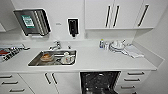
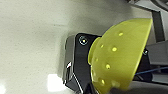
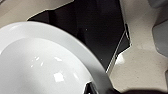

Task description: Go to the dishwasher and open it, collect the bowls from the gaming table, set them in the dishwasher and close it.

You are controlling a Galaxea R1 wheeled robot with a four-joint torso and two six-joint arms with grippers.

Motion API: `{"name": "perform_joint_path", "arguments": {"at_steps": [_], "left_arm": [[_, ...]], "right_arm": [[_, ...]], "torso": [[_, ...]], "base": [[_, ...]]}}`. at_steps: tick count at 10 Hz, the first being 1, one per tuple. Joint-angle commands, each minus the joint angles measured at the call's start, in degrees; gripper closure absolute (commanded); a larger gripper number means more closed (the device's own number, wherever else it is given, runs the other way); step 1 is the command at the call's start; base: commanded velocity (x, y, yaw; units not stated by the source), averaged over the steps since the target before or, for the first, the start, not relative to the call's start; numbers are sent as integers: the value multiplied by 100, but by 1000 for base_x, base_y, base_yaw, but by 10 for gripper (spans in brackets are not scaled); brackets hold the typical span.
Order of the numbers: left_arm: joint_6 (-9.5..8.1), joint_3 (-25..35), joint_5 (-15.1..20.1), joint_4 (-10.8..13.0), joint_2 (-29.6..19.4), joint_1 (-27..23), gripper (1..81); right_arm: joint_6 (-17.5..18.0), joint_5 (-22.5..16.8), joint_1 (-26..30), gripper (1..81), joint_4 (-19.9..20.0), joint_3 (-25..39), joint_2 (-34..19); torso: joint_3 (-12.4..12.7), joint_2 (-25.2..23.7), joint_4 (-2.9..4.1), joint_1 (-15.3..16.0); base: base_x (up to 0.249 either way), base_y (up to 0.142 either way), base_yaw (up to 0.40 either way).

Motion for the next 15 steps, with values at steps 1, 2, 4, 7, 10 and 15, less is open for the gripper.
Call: {"name": "perform_joint_path", "arguments": {"at_steps": [1, 2, 4, 7, 10, 15], "left_arm": [[-60, 423, 206, 5, -600, -721, 811], [-86, 701, 215, 5, -782, -922, 811], [-166, 1362, 529, 5, -1144, -1371, 811], [-166, 2304, 1488, 41, -1461, -2065, 811], [-166, 3058, 2296, -3, -1776, -2891, 811], [-166, 4272, 4055, -39, -1804, -4359, 811]], "right_arm": [[-11, -390, 110, 811, -92, 120, -131], [-11, -390, 119, 811, -92, 129, -131], [-11, -390, 118, 811, -101, 156, -131], [-11, -390, 136, 811, -101, 182, -130], [-11, -381, 171, 811, -101, 208, -131], [-38, -389, 180, 811, -101, 235, -139]], "torso": [[0, 0, 0, 0], [-2, 0, 0, 0], [-425, 0, 0, 0], [-843, 0, 0, 0], [-1418, 6, 0, 4], [-1709, 13, 0, 11]], "base": [[0, 0, 0], [0, 0, 0], [0, 0, 0], [0, 0, 0], [0, 0, 0], [0, 0, 0]]}}
